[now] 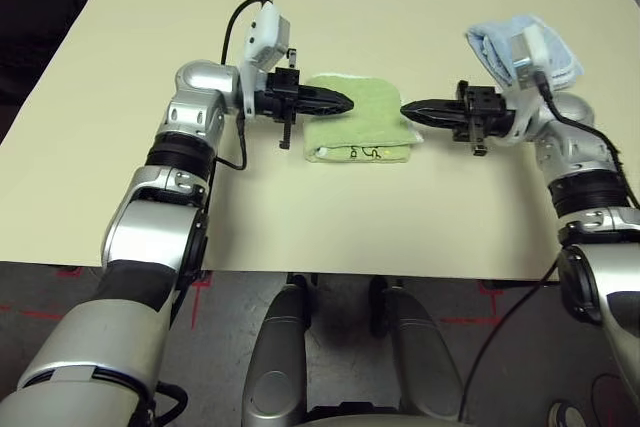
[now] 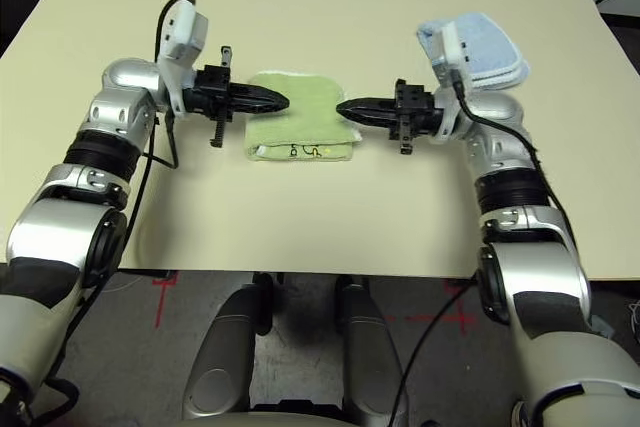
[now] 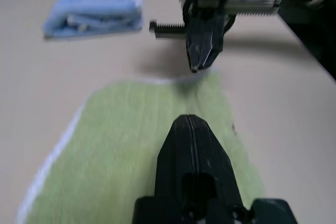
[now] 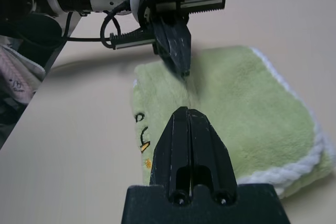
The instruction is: Fold the towel and set it aside.
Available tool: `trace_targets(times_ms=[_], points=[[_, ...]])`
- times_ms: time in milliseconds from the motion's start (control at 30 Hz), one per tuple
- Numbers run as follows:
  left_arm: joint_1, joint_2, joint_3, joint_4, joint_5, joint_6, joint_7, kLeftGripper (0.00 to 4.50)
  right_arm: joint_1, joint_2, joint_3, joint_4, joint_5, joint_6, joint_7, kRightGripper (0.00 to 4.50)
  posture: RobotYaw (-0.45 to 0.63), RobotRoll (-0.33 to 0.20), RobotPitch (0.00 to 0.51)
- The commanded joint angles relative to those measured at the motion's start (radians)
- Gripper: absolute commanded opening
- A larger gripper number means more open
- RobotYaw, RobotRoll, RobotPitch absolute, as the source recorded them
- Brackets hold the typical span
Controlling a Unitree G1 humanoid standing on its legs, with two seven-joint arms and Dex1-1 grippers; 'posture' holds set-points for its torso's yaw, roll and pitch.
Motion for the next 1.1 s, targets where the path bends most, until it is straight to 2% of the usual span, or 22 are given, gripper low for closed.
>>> trace_targets(times_ms=[33,233,400,633,733,900,1000,1100], points=[[0.017,0.003,-0.022,0.053,0.06,-0.047,-0.011,0.04,0.008,0.022,0.017,0.063,-0.034,-0.04,-0.01,0.0,0.11,0.0,0.276],[0.072,0.048,-0.042,0.077,0.119,-0.12,-0.065,0.04,0.024,0.042,0.044,0.161,-0.1,-0.096,-0.021,0.0,0.11,0.0,0.282],[0.082,0.072,-0.02,0.079,0.115,-0.138,-0.077,0.04,0.013,0.028,0.062,0.21,-0.141,-0.119,-0.013,0.0,0.11,0.0,0.281],[0.079,0.083,0.008,0.07,0.101,-0.139,-0.073,0.04,-0.036,0.036,0.026,0.216,-0.114,-0.091,-0.022,0.0,0.12,0.0,0.28],[0.037,0.071,0.046,0.065,0.072,-0.112,-0.052,0.04,-0.071,0.036,-0.01,0.183,-0.069,-0.057,-0.012,0.0,0.12,0.0,0.281],[-0.094,0.054,0.104,0.1,0.05,-0.054,0.001,0.04,-0.13,0.04,-0.064,0.174,-0.031,-0.007,-0.07,0.0,0.12,0.0,0.276],[-0.137,0.036,0.122,0.135,0.06,-0.024,0.06,0.04,-0.158,0.067,-0.065,0.197,-0.056,-0.013,-0.167,0.0,0.12,0.0,0.274],[-0.133,0.023,0.125,0.163,0.078,-0.012,0.109,0.04,-0.175,0.092,-0.044,0.224,-0.095,-0.024,-0.255,0.0,0.12,0.0,0.274]])
